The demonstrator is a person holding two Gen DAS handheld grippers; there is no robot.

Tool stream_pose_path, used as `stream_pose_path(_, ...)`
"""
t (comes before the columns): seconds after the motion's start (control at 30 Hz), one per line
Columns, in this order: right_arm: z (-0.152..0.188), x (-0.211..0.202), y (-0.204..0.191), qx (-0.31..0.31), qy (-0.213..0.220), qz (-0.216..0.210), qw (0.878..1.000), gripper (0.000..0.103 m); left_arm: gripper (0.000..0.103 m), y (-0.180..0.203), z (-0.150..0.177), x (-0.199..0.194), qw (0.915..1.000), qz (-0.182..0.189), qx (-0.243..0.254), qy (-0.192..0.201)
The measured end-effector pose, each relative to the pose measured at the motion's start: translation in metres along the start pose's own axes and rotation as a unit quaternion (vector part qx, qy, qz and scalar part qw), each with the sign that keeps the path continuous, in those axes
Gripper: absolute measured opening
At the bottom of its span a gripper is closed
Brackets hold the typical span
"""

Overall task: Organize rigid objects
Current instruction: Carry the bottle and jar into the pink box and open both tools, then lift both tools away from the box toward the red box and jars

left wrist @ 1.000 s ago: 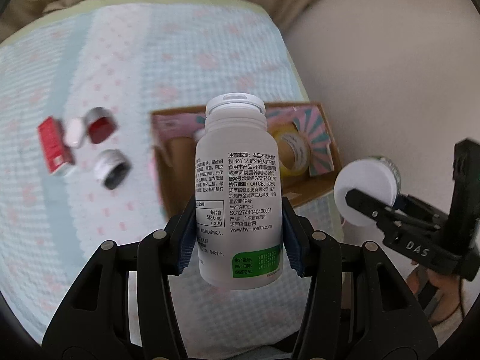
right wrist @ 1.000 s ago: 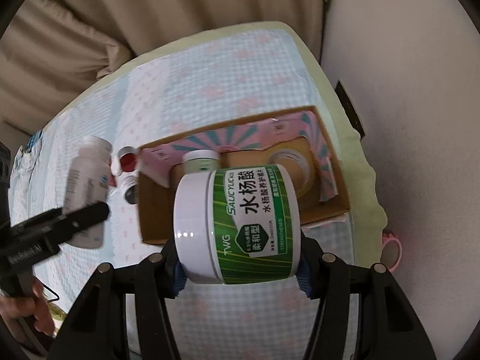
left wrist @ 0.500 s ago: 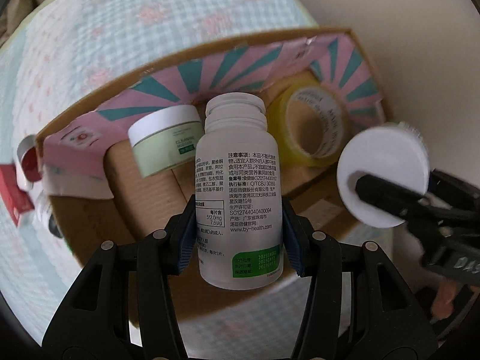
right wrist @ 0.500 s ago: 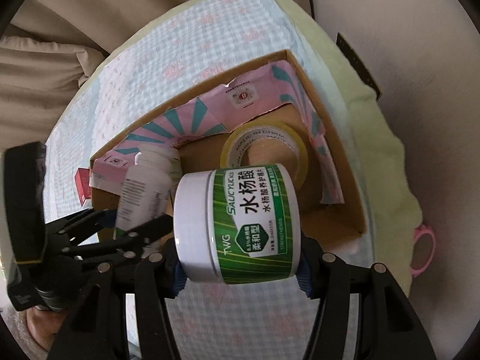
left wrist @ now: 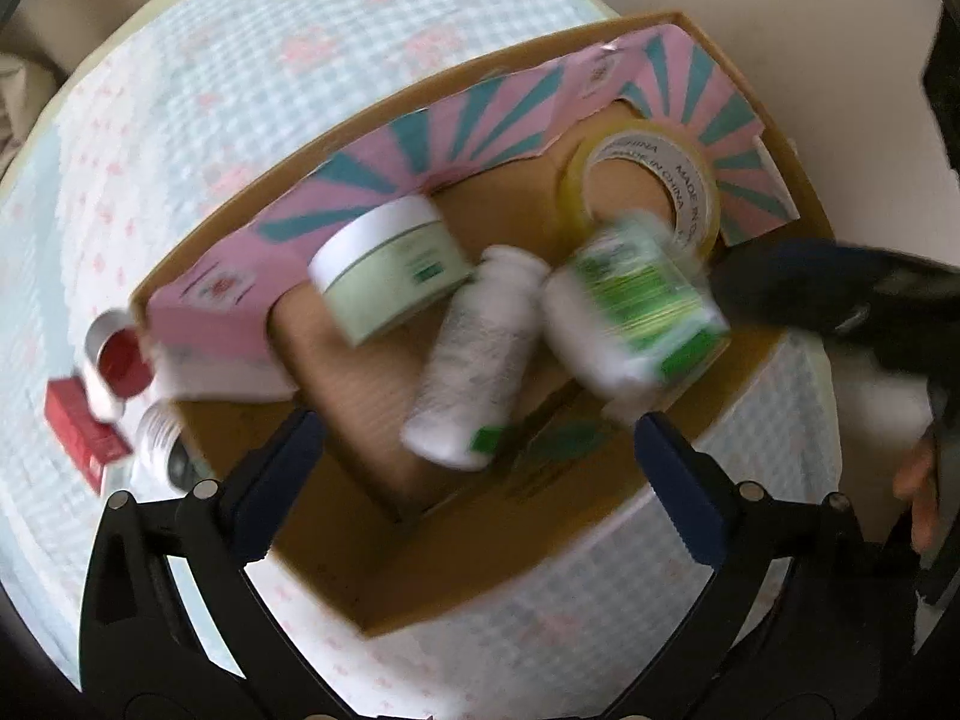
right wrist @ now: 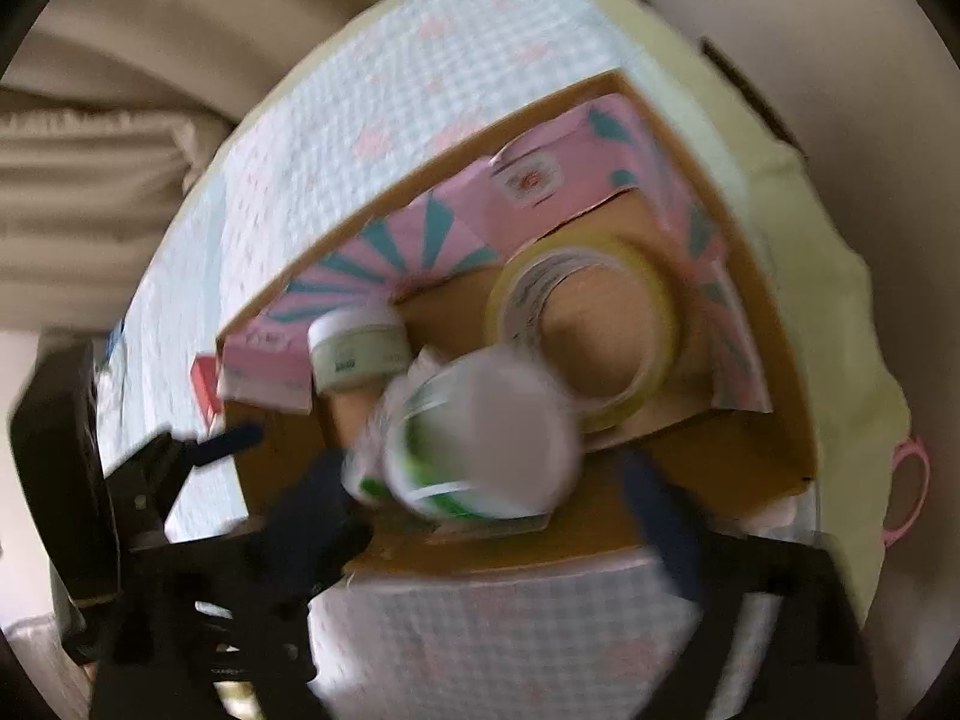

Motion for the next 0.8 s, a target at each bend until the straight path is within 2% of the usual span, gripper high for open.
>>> stream_pose_path(0.07,0.000,-0.007,-0.001,0.005,0.014,-0.004,1.000,0.103,0.103,-0.011,0.010,-0.006,0.9999,-0.004,-0.014,0.003)
stream_pose_path(0.37,0.006,-0.022,-0.012,-0.022,0.016,0.011,1.000,0.103,0.103,-0.033,0.030,-0.032,0.9981,-0.011,-0.059,0.013)
stream_pose_path(0.67,0.014,-0.044,-0.036,-0.056,0.036,0.027,0.997,0.103,0.103,-0.050,0.055,-0.088,0.9947,-0.029,-0.086,0.048)
stream_pose_path(0.8,0.022,-0.059,-0.054,-0.085,0.057,0.043,0.994,0.103,0.103,-0.066,0.076,-0.117,0.9907,-0.037,-0.116,0.062)
Point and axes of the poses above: each gripper's, at about its wrist camera, not at the fingertips, and x roughly the way its jaws point, y to its right, z to its underside, the point moved 1 cm from there along x, roughly the way its jaws point, and after that the axes turned 10 degrees about y, right-handed, at the moved point
